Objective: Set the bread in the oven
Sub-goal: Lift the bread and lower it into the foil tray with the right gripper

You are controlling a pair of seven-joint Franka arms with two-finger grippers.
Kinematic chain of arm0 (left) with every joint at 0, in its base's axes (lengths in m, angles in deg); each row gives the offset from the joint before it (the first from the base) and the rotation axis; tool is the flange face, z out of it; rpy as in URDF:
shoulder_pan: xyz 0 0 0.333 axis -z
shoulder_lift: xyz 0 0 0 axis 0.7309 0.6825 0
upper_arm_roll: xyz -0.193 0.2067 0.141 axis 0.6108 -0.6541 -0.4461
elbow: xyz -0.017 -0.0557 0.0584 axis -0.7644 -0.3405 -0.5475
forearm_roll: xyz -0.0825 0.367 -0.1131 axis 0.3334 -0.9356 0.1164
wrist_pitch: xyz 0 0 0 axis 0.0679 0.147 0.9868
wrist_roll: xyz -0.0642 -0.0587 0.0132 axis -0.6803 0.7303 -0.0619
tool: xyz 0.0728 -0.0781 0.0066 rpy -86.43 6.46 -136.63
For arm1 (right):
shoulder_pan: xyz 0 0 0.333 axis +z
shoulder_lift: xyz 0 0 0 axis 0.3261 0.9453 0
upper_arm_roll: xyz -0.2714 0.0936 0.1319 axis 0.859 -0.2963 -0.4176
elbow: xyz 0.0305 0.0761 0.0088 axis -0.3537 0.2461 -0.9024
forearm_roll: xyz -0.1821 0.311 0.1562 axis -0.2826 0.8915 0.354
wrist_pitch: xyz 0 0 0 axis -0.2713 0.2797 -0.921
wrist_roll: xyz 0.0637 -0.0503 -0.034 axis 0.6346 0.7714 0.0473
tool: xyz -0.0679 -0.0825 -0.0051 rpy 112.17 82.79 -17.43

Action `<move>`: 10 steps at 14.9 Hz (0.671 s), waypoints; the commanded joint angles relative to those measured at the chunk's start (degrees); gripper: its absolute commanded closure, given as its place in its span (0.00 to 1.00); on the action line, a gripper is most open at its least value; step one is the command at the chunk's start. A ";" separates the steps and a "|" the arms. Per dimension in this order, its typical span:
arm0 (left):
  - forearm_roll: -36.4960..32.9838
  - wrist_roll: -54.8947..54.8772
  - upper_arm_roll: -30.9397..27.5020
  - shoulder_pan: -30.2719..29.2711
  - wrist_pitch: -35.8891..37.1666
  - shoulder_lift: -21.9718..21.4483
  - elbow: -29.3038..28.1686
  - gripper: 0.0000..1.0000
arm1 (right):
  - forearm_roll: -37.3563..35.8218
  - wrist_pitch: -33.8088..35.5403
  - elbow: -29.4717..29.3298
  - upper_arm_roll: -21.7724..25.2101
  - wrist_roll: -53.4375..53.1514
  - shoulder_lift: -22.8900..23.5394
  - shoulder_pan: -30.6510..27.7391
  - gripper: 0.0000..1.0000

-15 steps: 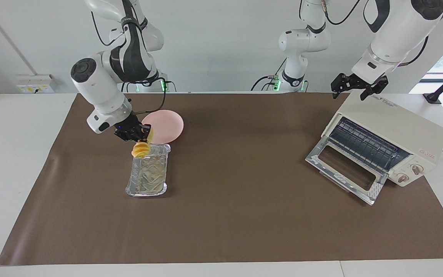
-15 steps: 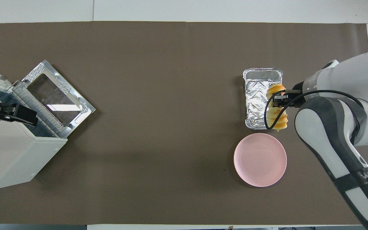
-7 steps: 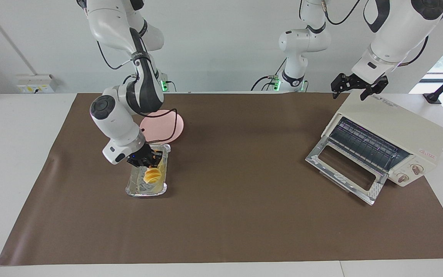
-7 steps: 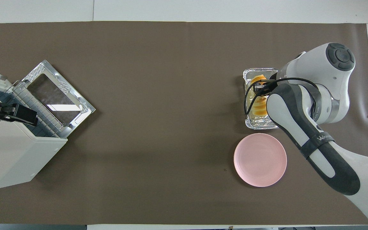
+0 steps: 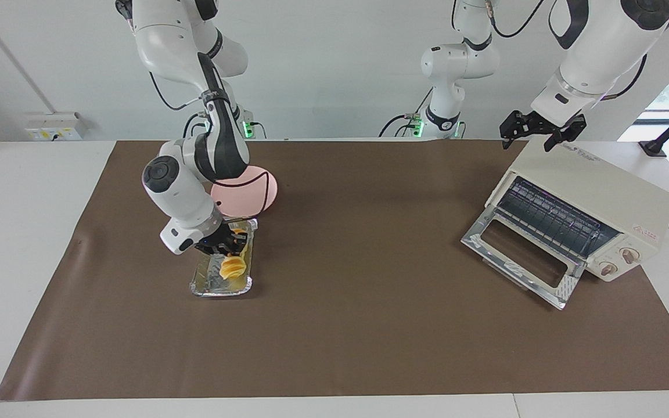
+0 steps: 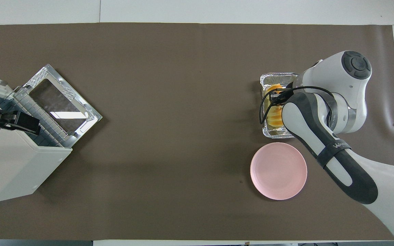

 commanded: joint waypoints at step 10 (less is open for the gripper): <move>0.60 0.52 -0.19 -0.08 -0.77 -0.92 -0.58 0.00 | -2.04 5.71 -4.05 -0.14 4.64 -0.10 -6.50 0.00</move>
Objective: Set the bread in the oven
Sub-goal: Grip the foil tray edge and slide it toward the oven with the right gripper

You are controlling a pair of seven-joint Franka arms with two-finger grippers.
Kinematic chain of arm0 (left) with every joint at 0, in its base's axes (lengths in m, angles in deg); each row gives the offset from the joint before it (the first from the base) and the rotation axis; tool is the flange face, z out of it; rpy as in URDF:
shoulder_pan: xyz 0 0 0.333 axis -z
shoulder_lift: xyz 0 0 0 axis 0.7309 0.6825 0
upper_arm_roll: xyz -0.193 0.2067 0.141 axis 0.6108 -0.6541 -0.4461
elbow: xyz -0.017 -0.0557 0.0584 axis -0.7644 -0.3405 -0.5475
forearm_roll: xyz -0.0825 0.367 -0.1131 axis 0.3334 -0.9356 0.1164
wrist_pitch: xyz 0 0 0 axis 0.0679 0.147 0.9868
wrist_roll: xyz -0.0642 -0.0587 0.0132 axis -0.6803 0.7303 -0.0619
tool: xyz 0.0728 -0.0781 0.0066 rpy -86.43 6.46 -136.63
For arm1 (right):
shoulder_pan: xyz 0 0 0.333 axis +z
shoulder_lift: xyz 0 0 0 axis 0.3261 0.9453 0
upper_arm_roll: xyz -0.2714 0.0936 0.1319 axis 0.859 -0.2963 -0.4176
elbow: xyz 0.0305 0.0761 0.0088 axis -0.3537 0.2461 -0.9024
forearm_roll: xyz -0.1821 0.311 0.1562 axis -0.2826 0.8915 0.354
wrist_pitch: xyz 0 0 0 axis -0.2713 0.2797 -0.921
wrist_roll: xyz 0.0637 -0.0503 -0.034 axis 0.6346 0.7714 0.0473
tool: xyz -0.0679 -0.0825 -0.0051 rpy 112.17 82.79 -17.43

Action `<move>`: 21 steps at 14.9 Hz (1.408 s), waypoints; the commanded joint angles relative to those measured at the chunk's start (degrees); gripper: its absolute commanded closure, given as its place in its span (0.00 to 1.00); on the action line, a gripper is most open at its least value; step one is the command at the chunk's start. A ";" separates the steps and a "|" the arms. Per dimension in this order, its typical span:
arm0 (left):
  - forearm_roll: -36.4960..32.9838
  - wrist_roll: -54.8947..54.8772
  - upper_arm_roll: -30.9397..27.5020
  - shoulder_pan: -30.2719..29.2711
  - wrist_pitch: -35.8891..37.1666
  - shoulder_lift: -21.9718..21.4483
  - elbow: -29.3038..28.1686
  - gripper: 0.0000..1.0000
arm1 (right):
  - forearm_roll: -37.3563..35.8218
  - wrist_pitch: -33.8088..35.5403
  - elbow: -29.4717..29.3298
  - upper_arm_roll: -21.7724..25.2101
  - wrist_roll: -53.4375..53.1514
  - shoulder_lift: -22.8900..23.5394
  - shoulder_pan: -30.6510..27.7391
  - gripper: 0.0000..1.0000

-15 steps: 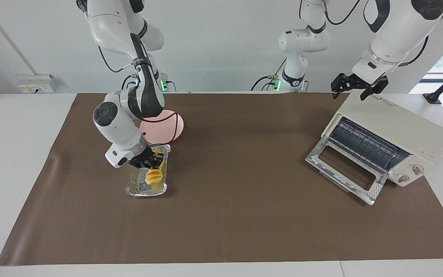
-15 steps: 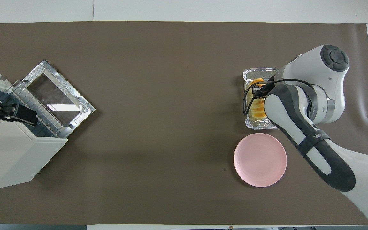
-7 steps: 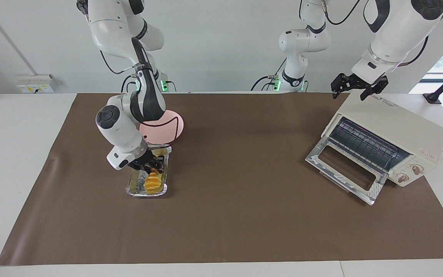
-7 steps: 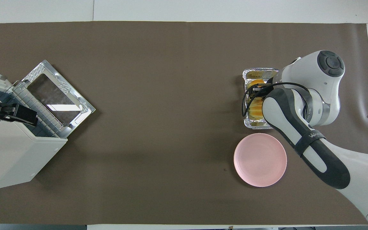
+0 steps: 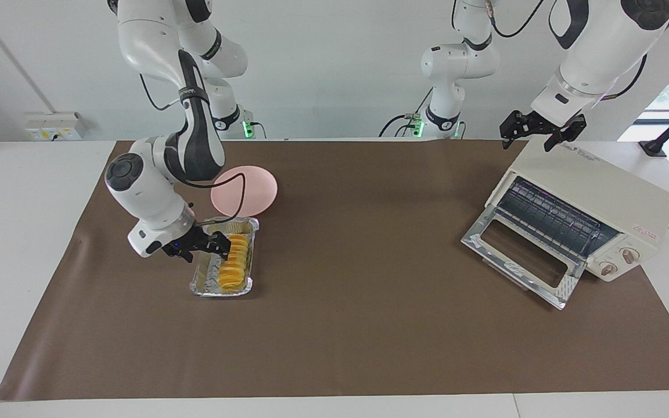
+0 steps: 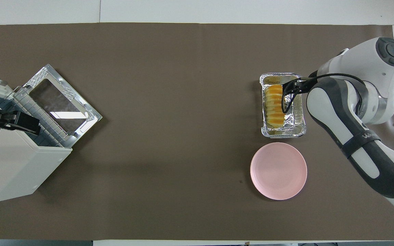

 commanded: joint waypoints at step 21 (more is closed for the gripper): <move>0.60 0.52 -0.19 -0.08 -0.77 -1.00 -0.58 0.00 | 0.33 -0.98 -5.09 -0.82 -4.68 2.53 9.29 1.00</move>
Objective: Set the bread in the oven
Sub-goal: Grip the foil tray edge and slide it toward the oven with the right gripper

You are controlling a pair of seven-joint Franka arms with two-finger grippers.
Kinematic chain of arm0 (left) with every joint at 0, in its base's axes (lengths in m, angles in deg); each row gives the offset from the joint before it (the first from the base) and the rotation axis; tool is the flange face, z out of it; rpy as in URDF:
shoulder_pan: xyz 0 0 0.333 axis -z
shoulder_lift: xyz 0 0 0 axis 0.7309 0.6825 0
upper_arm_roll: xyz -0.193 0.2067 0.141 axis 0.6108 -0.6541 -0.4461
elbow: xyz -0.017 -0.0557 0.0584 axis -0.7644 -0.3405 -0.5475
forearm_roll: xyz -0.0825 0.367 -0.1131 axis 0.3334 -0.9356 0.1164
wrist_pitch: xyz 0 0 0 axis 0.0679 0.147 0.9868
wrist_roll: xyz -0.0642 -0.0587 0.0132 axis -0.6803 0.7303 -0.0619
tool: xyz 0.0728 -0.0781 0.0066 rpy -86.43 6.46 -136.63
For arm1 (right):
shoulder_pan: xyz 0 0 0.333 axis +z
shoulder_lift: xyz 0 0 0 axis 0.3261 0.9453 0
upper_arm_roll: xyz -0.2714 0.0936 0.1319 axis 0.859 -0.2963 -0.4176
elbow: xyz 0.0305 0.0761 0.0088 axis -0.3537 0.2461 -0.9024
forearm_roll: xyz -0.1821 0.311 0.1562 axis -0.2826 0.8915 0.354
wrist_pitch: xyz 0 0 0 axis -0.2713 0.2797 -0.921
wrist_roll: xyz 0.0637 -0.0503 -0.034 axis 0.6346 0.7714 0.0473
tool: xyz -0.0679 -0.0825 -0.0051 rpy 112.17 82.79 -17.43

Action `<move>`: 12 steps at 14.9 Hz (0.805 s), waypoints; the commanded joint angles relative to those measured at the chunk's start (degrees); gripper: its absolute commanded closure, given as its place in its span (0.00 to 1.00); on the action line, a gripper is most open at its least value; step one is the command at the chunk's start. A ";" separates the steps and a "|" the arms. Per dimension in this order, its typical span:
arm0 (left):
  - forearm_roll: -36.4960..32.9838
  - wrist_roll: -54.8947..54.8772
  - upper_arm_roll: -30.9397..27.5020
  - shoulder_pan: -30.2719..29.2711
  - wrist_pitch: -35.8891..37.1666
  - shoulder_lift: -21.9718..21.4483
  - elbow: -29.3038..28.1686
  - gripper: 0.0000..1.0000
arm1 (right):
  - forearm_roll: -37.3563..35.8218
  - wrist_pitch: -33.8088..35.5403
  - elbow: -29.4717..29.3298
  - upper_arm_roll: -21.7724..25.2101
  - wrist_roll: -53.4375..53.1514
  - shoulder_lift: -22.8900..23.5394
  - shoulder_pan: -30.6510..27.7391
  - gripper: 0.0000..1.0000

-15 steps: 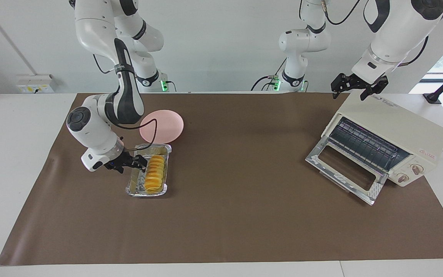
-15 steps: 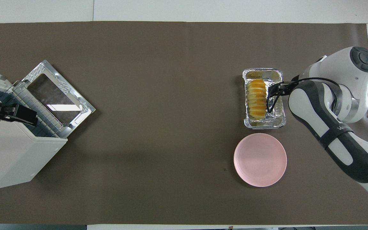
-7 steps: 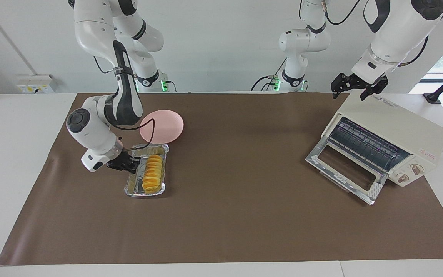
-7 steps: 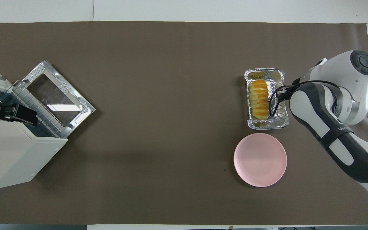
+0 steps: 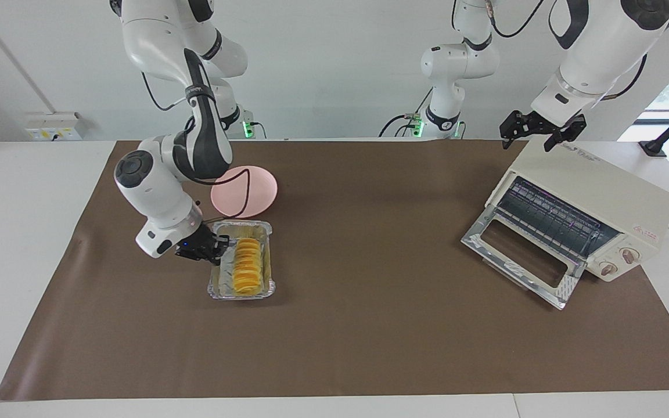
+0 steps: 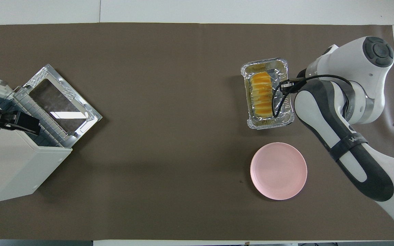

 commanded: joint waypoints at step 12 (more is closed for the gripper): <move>0.60 0.52 -0.19 -0.08 -0.77 -0.92 -0.58 0.00 | 3.46 0.51 -12.00 -0.06 -21.27 10.52 18.96 1.00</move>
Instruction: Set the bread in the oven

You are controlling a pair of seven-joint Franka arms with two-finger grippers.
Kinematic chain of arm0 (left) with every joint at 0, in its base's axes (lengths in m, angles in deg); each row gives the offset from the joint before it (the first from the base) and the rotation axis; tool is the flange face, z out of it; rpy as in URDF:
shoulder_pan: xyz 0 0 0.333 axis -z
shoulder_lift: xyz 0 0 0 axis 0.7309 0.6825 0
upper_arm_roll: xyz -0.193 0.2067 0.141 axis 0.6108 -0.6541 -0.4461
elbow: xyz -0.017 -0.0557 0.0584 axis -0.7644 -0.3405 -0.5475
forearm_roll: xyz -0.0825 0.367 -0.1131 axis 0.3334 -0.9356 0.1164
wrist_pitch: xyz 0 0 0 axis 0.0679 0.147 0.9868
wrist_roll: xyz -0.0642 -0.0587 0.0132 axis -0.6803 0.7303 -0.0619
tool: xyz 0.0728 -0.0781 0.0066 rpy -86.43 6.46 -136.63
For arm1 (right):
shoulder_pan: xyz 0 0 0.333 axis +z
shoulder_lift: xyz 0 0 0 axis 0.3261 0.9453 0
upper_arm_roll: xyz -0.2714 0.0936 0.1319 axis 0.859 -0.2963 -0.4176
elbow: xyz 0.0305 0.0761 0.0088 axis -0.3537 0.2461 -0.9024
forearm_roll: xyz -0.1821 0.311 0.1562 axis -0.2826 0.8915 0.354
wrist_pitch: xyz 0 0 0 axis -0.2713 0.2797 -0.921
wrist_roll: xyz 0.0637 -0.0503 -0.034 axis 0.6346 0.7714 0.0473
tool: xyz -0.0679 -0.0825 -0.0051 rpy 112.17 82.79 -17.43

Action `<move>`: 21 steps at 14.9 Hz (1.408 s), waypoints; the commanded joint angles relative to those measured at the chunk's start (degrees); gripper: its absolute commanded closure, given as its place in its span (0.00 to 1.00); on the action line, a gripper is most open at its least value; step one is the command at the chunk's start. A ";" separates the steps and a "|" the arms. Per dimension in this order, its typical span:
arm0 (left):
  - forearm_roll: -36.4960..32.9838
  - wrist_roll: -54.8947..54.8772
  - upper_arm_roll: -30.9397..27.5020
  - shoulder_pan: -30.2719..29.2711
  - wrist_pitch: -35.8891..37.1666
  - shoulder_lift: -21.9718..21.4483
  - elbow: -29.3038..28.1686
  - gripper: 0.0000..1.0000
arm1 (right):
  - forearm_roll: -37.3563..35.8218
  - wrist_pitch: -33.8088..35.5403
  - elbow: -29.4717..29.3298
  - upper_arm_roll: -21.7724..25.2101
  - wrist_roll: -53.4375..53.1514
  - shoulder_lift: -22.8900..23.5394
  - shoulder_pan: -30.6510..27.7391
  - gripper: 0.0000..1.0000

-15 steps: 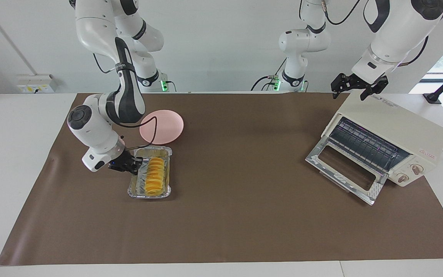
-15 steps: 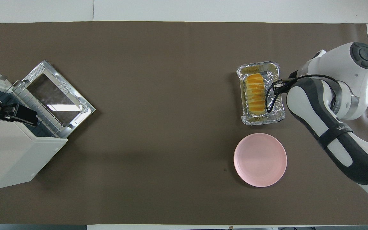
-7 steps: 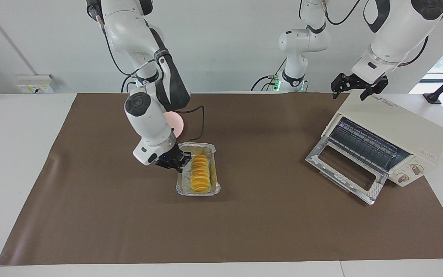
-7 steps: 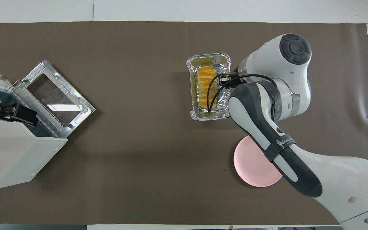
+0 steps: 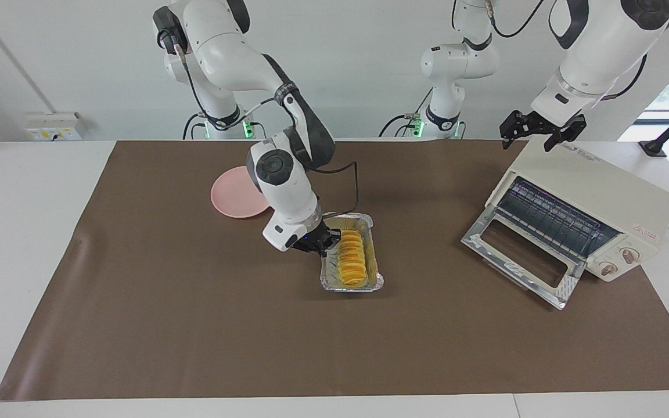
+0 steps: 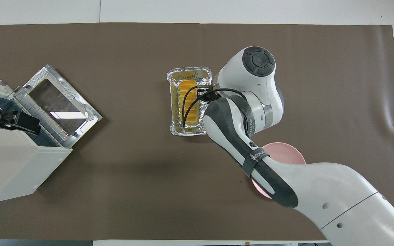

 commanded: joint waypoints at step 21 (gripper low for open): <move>0.60 0.52 -0.19 -0.08 -0.77 -0.92 -0.58 0.00 | -9.62 24.04 0.72 0.44 14.82 -19.62 -15.94 0.00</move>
